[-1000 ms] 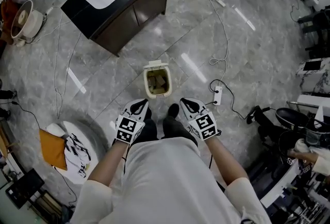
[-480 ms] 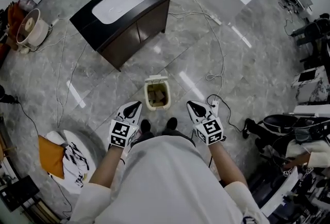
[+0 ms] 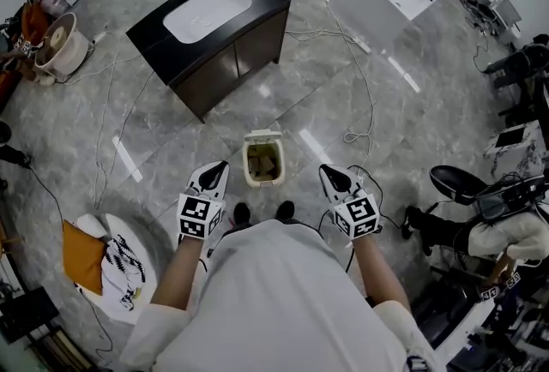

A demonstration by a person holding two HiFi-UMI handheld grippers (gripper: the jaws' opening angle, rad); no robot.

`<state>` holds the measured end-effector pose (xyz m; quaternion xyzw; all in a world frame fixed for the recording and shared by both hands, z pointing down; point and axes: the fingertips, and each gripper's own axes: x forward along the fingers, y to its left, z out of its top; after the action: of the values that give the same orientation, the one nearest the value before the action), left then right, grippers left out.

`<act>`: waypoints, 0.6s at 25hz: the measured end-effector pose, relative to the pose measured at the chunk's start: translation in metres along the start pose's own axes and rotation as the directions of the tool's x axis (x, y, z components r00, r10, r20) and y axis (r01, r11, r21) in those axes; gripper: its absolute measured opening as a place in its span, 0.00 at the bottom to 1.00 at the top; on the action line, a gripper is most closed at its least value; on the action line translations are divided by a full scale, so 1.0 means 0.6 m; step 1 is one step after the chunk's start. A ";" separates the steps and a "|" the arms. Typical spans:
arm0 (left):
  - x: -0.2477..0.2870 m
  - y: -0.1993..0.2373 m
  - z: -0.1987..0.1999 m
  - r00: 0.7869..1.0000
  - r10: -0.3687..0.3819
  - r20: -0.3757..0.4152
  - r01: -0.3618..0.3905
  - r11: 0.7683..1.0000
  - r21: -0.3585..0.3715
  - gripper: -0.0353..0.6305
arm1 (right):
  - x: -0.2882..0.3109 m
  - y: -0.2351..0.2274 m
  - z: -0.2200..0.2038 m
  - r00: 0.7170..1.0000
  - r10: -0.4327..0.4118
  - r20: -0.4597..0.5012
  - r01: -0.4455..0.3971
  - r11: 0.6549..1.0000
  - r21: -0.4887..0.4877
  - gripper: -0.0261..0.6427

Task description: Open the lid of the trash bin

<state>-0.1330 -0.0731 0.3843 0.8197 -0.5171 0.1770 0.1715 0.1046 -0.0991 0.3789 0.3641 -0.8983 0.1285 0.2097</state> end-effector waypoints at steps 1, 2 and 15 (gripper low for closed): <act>-0.001 0.003 0.000 1.000 0.007 0.003 -0.007 1.000 -0.001 0.08 | 0.000 0.002 0.003 1.000 0.005 0.006 -0.005 1.000 -0.003 0.09; -0.002 0.005 0.001 1.000 0.012 0.005 -0.012 1.000 -0.001 0.08 | 0.001 0.003 0.004 1.000 0.008 0.011 -0.008 1.000 -0.004 0.09; -0.009 0.006 0.002 1.000 0.018 0.010 -0.018 1.000 -0.015 0.08 | 0.006 0.003 0.022 0.999 0.020 0.028 -0.019 0.999 -0.038 0.09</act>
<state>-0.1382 -0.0707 0.3812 0.8146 -0.5266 0.1703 0.1735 0.0973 -0.1050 0.3688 0.3531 -0.9070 0.1084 0.2023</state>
